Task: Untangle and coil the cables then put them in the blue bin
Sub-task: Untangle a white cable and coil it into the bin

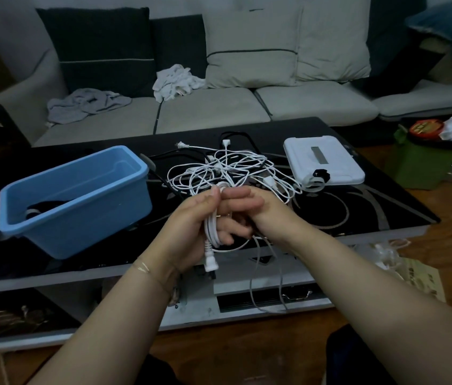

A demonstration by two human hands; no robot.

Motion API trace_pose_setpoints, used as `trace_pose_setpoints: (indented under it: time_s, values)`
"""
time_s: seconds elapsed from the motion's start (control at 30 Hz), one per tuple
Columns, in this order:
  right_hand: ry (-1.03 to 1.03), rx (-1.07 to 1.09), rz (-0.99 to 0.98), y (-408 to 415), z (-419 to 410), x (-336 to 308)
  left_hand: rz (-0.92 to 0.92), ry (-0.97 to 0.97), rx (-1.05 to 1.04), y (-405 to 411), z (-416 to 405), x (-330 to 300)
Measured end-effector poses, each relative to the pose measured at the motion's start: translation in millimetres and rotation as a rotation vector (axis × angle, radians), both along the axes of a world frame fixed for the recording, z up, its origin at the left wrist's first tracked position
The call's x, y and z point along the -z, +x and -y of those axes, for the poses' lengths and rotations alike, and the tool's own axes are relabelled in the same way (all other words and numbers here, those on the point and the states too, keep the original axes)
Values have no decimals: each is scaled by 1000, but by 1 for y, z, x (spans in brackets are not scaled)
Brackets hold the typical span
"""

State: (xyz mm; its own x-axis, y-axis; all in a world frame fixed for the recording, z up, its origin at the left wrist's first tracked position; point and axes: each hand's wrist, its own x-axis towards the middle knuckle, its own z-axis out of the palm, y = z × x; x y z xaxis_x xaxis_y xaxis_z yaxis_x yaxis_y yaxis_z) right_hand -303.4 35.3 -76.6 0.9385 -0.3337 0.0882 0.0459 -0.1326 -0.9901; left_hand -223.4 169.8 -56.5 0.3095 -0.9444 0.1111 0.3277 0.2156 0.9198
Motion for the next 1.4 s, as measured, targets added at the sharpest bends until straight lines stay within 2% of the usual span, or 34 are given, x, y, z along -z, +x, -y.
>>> trace_pose_setpoints:
  time_s: [0.1,0.13,0.23,0.27,0.4,0.5,0.63,0.73,0.83,0.87,0.9,1.2,1.4]
  values:
    - [-66,39,-42,-1,-4,-2,-99,-46,-45,3,0,-3]
    - [-185,58,-74,-2,-6,-2,-119,-53,-69,6,1,-4]
    - [-730,10,-218,-8,-14,4,-194,-73,-135,12,3,-4]
    - [-813,-15,-235,-10,-18,5,-211,-76,-151,13,3,-4]
    - [-914,-76,-245,-12,-26,5,-192,-78,-239,12,7,-1]
    - [-899,-126,-272,-15,-24,4,-144,-80,-330,11,8,1]
    - [-899,-155,-289,-18,-27,2,101,17,-478,10,11,5]
    - [-933,-103,-253,-21,-23,-7,347,139,-498,6,13,8]
    - [-867,-58,-213,-26,-15,-17,795,295,-497,6,12,14]
    - [-843,-47,-197,-28,-12,-19,915,333,-474,5,11,15]
    - [-822,-36,-185,-30,-9,-21,956,349,-435,4,10,14]
    - [-648,94,-46,-34,17,-25,658,247,-120,-2,9,5]
    - [-518,108,59,-30,15,-20,420,200,-59,-5,10,8]
